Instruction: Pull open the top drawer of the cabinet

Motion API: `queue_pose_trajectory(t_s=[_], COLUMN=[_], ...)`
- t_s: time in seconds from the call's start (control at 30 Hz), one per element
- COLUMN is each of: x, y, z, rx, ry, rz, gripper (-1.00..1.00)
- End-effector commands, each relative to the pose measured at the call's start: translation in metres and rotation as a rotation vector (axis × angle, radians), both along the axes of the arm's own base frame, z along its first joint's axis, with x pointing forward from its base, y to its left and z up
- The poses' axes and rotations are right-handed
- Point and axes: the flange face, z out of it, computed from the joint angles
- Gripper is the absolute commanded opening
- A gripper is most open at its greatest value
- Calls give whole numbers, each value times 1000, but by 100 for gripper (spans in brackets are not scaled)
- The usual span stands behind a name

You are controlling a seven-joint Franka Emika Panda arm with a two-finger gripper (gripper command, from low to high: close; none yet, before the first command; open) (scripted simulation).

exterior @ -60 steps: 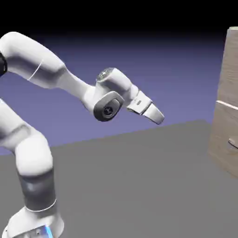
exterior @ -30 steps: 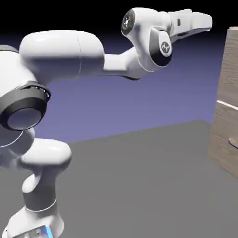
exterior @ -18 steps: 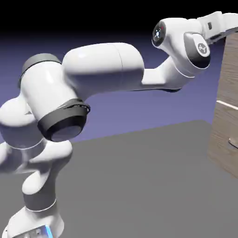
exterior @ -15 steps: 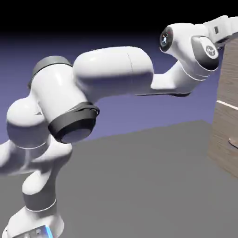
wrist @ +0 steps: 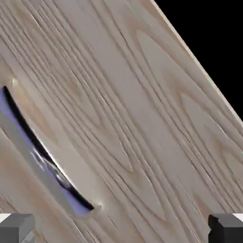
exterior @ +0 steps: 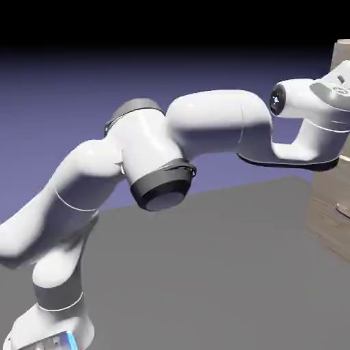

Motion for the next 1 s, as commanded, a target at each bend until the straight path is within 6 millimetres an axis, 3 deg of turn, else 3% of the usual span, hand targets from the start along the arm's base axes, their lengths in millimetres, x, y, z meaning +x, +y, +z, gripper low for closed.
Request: queue_pose_trajectory(t_s=[0.0,0.2,0.37,0.7,0.97], x=[6,35,52,69,80], y=[4,31,58,94,102], z=[-6,-33,-43,-35,-29], rx=[-40,-296,-507,-523,-524], ry=[-1,-20,-51,-97,-108], rz=[-1,-3,1,28,25], gripper=[0,0,0,0,0])
